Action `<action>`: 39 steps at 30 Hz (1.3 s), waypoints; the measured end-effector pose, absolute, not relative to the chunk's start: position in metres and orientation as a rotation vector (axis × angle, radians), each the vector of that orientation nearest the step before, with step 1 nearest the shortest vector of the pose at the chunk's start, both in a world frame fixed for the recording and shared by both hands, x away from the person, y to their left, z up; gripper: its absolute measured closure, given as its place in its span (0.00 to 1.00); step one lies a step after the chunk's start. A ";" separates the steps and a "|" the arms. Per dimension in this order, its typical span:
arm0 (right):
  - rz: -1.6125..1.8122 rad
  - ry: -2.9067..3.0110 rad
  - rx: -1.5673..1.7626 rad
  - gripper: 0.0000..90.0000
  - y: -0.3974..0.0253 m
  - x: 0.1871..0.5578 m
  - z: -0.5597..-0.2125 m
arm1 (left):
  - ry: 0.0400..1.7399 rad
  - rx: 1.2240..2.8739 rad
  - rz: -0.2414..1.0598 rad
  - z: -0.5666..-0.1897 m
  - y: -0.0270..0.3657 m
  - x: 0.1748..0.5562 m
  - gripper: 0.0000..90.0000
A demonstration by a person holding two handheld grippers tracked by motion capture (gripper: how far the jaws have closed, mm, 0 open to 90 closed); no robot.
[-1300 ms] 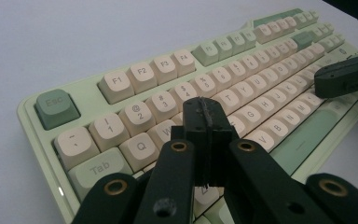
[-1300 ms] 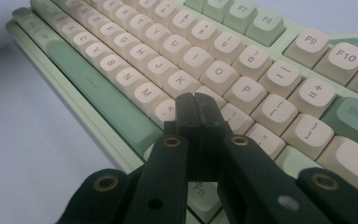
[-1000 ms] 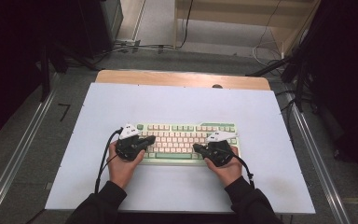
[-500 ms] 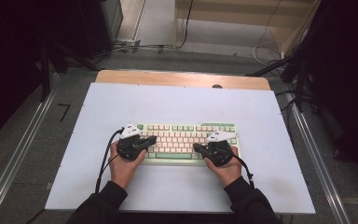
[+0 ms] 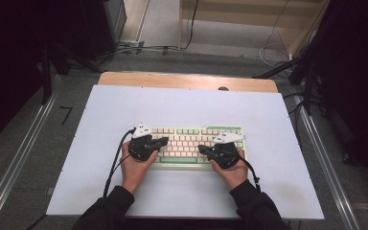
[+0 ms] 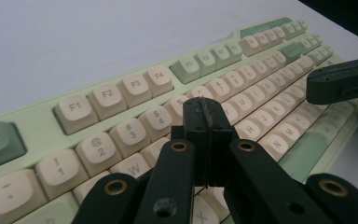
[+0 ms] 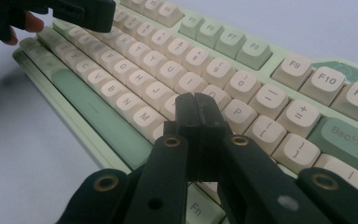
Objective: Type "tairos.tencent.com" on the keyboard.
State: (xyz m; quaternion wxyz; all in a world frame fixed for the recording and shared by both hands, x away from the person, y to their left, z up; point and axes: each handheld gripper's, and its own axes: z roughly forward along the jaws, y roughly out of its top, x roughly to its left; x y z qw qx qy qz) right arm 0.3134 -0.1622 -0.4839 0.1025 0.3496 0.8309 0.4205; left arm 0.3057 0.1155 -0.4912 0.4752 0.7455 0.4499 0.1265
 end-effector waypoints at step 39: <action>1.262 2.478 0.976 0.98 -0.142 0.330 -0.480 | 1.090 1.846 0.298 -0.493 0.099 0.319 1.00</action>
